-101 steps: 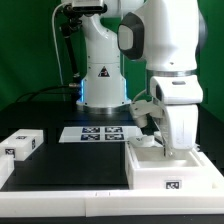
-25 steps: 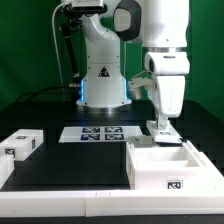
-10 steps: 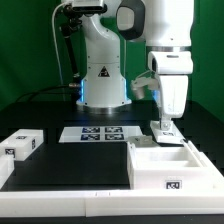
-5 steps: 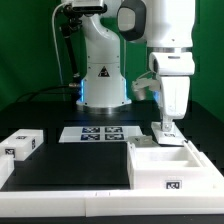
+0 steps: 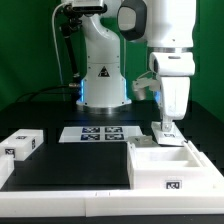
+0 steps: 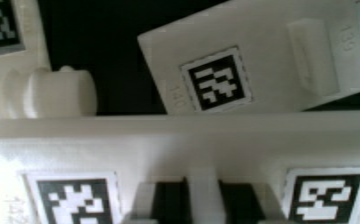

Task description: Assemble cabinet

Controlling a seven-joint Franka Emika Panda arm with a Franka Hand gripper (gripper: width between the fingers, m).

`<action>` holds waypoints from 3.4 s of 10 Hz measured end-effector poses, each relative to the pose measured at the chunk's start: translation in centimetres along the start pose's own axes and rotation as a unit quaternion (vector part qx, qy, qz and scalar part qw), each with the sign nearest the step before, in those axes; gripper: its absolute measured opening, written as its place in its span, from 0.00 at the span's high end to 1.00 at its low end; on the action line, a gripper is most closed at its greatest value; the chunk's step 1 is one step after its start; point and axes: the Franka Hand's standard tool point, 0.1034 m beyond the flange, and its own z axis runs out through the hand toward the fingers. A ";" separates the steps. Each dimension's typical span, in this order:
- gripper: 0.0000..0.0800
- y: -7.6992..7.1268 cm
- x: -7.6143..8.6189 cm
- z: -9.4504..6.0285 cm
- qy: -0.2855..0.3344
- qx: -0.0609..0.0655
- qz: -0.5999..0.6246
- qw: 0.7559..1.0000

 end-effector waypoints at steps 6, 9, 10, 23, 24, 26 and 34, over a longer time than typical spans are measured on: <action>0.91 0.6 0.2 0.1 0.001 -0.001 0.001 1.000; 0.91 0.7 0.1 0.2 0.001 0.000 0.002 1.000; 0.91 1.4 0.1 0.3 0.003 -0.002 0.006 1.000; 0.91 6.1 0.7 0.3 0.008 -0.013 0.021 1.000; 0.91 6.5 0.6 0.3 0.010 -0.016 0.022 1.000; 0.91 7.8 0.7 0.3 0.004 -0.010 0.021 1.000; 0.91 12.7 0.8 0.4 -0.012 0.013 -0.009 1.000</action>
Offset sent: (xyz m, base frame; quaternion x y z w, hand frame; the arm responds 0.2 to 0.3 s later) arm 0.0079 0.0011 -0.0011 -0.0010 -0.0051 0.0005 1.0000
